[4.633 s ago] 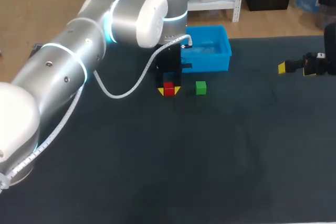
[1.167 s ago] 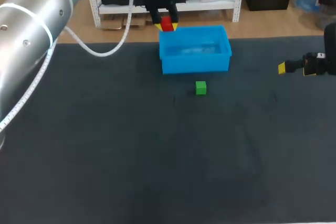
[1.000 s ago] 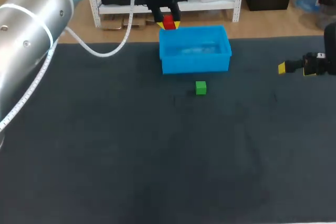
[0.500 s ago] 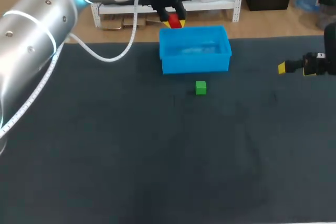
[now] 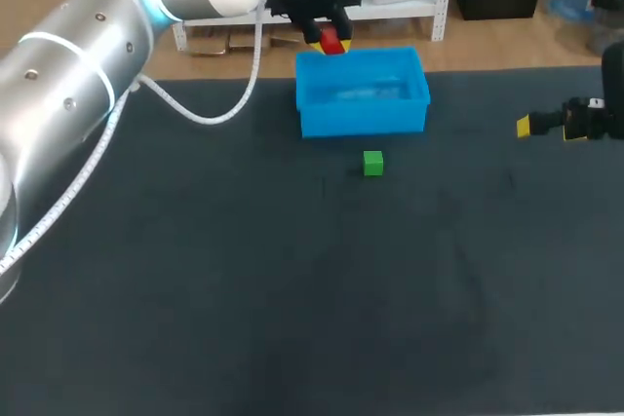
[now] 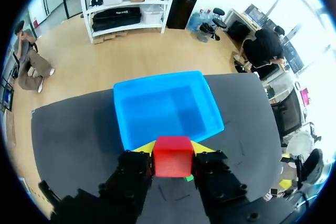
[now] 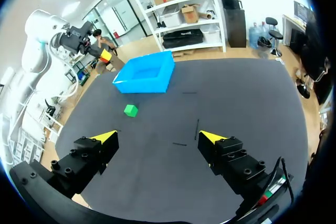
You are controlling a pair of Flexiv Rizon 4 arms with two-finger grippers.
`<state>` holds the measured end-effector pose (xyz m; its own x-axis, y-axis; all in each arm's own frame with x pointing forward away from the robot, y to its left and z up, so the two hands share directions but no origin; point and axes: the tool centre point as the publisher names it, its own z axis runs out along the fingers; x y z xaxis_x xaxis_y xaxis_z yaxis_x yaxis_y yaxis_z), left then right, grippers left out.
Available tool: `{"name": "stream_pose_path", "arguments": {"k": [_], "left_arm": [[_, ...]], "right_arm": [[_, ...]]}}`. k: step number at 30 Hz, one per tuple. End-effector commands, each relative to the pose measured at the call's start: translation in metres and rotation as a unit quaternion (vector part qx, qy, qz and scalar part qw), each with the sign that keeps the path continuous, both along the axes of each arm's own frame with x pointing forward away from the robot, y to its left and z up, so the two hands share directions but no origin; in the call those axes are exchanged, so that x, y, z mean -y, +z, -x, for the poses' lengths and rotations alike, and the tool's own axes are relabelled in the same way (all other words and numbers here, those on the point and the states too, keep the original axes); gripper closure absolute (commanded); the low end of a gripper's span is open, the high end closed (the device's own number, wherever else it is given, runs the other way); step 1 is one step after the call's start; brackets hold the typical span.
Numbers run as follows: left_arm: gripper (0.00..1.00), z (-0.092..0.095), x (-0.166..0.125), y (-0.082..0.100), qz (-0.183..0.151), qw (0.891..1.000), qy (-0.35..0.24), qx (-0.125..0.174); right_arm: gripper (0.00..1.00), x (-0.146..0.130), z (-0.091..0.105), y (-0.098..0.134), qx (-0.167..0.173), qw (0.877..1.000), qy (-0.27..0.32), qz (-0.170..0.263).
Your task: Use the left arm to pick the red cube and place it into the blue plastic box first, then use the right arm to grasp the green cube and put it into the same blue plastic box after the first action is fully finished.
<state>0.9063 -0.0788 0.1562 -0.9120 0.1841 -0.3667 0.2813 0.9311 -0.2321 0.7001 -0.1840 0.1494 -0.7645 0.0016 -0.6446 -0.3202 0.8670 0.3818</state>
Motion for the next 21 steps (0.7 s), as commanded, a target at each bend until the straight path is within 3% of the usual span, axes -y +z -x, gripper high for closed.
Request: {"name": "stream_pose_path", "arguments": {"k": [1,21], "left_arm": [[1.0,-0.016,0.006,-0.006,0.001,1.0,-0.006,-0.006],[1.0,-0.041,0.0,-0.028,0.027,0.999,0.005,0.034]], "right_arm": [[0.0,0.0,0.0,0.0,0.0,1.0,0.0,0.0],[0.0,0.0,0.0,0.0,0.0,1.0,0.0,0.0]]}}
